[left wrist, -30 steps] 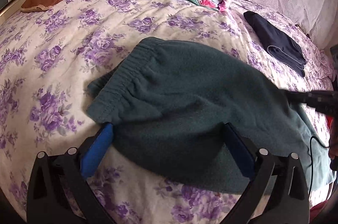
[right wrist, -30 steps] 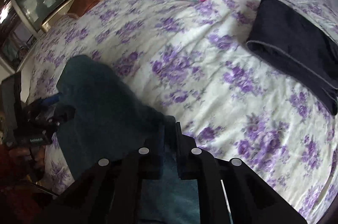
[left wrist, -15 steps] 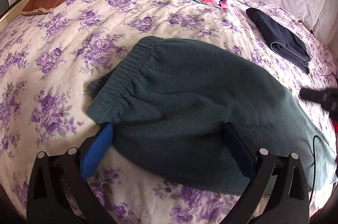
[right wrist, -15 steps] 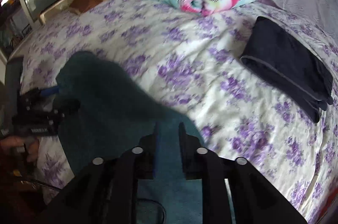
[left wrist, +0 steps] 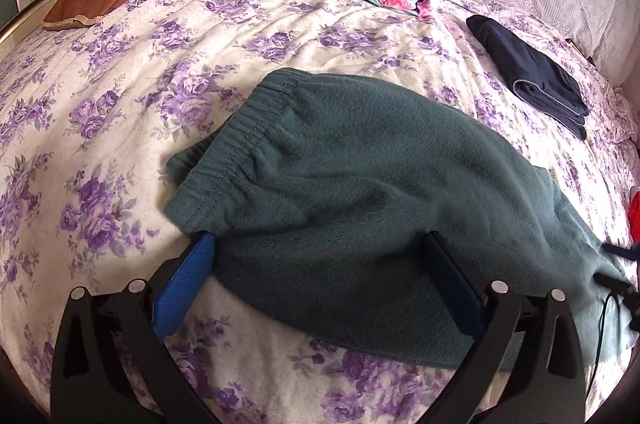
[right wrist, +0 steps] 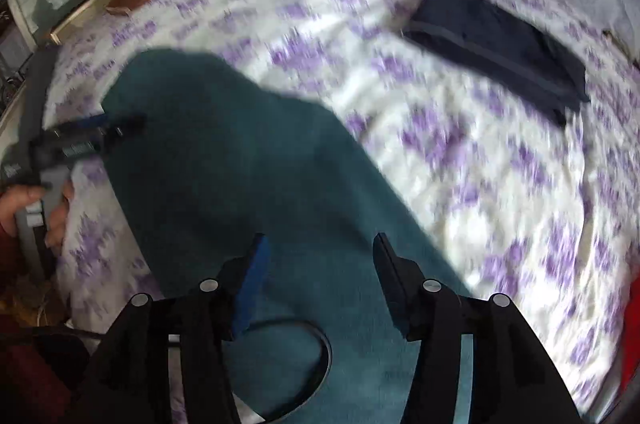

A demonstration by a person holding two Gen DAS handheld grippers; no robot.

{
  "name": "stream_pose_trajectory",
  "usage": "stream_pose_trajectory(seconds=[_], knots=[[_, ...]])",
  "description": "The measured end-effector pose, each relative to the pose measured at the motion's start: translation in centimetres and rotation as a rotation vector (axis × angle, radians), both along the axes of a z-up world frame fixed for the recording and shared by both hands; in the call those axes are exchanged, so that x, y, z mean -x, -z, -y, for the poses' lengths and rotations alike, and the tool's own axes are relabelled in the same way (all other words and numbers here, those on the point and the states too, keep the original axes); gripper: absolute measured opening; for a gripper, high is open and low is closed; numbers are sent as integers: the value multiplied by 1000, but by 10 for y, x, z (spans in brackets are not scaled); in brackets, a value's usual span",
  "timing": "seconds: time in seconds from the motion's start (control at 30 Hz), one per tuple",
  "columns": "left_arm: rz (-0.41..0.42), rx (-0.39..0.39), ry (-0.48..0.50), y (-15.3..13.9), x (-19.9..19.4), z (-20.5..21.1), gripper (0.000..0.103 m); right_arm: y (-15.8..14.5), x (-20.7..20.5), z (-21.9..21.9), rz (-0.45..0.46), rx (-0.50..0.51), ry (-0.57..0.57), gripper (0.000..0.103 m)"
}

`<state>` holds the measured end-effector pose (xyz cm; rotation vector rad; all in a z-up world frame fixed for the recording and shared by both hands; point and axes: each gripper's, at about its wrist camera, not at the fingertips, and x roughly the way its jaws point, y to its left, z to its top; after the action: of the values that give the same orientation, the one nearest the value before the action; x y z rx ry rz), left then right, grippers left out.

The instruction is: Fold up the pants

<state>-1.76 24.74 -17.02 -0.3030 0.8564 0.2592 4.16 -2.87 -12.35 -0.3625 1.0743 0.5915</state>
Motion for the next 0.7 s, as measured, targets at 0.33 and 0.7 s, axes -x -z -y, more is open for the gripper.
stream_pose_trajectory(seconds=[0.33,0.7], knots=[[-5,-12,-5,-1,0,0,99,-53,32,62,150,-104,112,67],[-18,-22,-10,-2,0,1,99,-25,50,132,89,-106,286,69]])
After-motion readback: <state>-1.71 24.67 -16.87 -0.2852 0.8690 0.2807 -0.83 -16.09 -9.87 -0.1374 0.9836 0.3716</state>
